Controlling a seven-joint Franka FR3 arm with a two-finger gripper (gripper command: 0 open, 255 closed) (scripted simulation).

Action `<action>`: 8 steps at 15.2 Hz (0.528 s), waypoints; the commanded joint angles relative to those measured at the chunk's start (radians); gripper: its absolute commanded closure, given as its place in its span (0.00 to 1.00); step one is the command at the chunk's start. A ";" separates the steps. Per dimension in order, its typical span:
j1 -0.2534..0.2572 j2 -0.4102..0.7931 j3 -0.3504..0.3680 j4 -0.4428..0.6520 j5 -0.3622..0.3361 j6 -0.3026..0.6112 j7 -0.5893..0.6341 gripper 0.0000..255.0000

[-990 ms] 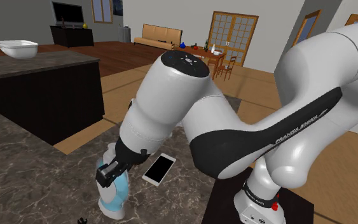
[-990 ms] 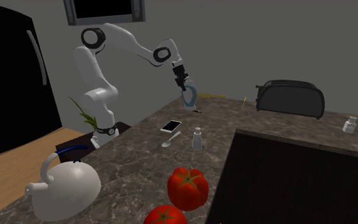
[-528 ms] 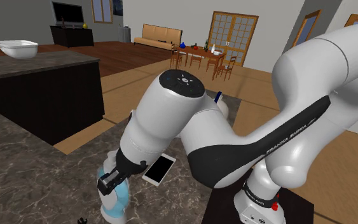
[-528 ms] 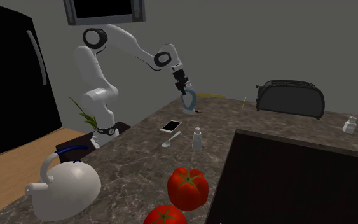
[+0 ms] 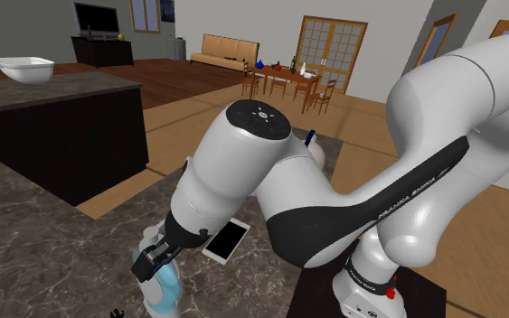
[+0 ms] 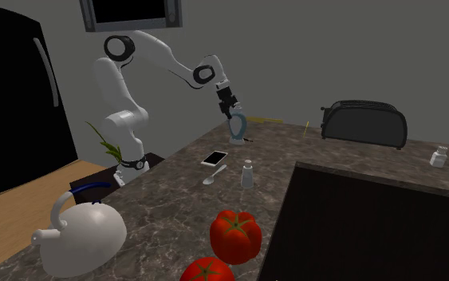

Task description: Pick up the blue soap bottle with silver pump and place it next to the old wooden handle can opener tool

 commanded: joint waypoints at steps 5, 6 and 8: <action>0.028 -0.056 -0.023 0.015 0.049 -0.062 -0.035 0.00; 0.040 -0.082 -0.034 0.025 0.069 -0.094 -0.048 0.00; 0.050 -0.101 -0.043 0.033 0.082 -0.120 -0.058 0.00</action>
